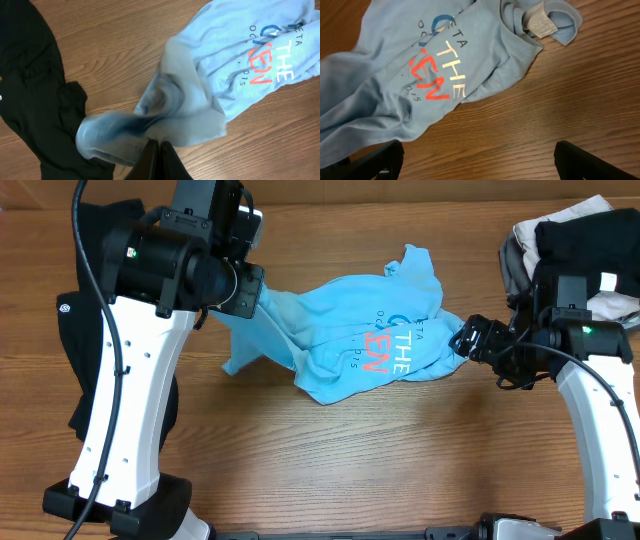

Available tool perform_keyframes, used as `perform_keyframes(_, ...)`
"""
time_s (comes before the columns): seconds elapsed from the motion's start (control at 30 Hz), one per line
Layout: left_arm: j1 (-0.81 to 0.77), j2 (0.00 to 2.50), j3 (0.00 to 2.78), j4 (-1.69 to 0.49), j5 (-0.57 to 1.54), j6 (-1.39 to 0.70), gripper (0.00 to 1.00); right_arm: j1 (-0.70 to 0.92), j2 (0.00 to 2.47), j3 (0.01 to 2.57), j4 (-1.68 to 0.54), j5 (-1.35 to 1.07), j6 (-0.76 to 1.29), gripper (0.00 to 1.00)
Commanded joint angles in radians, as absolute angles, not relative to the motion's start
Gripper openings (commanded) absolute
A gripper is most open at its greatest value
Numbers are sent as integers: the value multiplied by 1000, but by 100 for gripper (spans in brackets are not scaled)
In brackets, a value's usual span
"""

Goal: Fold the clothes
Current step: 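Pull the shirt's left corner up-left with the left gripper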

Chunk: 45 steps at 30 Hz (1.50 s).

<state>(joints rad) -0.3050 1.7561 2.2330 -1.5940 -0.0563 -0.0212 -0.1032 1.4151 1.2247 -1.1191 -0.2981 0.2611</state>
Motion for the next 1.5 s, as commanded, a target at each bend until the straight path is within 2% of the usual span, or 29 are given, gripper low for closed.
perform_keyframes(0.0, -300, 1744, 2257, -1587, -37, -31, 4, -98, 1416, 1236, -1116, -369, 239, 100)
perform_keyframes(0.1, -300, 1744, 2257, -1574, 11, -30, 4, -69, 1416, 1236, -1093, -511, 142, 100)
perform_keyframes(0.2, -300, 1744, 2257, -1559, 31, -30, 4, -6, 1416, 1236, -1057, -524, 126, 100)
perform_keyframes(0.43, -291, 1744, 2257, -1550, -19, -61, 4, 50, 1417, 1236, -1031, -313, 266, 100)
perform_keyframes(0.63, -205, 1742, 2289, -1472, -32, -115, 4, 51, 1452, 1236, -1010, -142, 368, 97)
perform_keyframes(0.87, -115, 1742, 2405, -1353, -25, -120, 4, 51, 1616, 1236, -961, -133, 443, 87)
perform_keyframes(1.13, -112, 1741, 2472, -1293, -25, -120, 4, 51, 1707, 1232, -924, -142, 477, 83)
perform_keyframes(1.33, -112, 1739, 2517, -1235, -24, -136, 4, 52, 1754, 1192, -871, -175, 492, 71)
perform_keyframes(1.47, -112, 1739, 2531, -1223, -21, -136, 4, 72, 1762, 1187, -881, -225, 490, 69)
